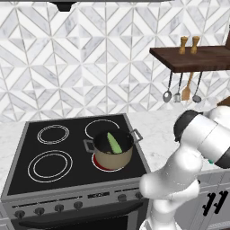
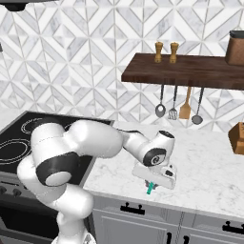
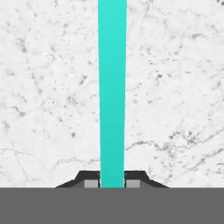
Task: Put the corn and sweet potato in the pot. Retrieve the spatula and lightly stir the vegetables in the pot.
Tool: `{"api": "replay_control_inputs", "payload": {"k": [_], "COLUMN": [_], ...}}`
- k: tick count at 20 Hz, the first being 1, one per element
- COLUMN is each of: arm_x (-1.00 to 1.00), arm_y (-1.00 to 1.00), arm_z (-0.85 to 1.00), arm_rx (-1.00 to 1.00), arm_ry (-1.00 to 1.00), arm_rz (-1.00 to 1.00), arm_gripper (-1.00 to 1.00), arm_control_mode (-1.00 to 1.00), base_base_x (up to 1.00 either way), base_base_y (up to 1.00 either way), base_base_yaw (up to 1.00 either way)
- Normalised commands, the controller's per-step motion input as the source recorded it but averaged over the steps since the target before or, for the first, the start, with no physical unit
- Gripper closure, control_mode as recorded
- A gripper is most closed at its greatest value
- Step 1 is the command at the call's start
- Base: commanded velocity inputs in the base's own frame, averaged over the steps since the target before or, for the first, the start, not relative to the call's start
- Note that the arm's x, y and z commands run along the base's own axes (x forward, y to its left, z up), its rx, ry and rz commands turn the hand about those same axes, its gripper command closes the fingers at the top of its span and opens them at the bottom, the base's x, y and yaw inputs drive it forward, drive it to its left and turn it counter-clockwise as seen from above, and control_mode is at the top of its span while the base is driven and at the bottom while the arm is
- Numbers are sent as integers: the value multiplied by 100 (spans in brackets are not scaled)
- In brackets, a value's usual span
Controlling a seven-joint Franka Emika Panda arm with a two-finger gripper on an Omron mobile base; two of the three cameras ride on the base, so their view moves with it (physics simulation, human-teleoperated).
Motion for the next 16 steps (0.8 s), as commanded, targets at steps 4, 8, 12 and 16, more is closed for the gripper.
{"api": "replay_control_inputs", "payload": {"k": [4, 8, 12, 16], "arm_x": [-81, -73, -55, -36], "arm_y": [27, 45, 69, 75], "arm_z": [81, 82, 75, 71], "arm_rx": [11, 22, 18, 20], "arm_ry": [-4, -2, -13, -12], "arm_rz": [0, 0, 0, 0], "arm_gripper": [100, 100, 100, 100], "arm_control_mode": [-100, -100, -100, -100], "base_base_x": [0, 0, 0, 0], "base_base_y": [0, 0, 0, 0], "base_base_yaw": [0, 0, 0, 0]}}
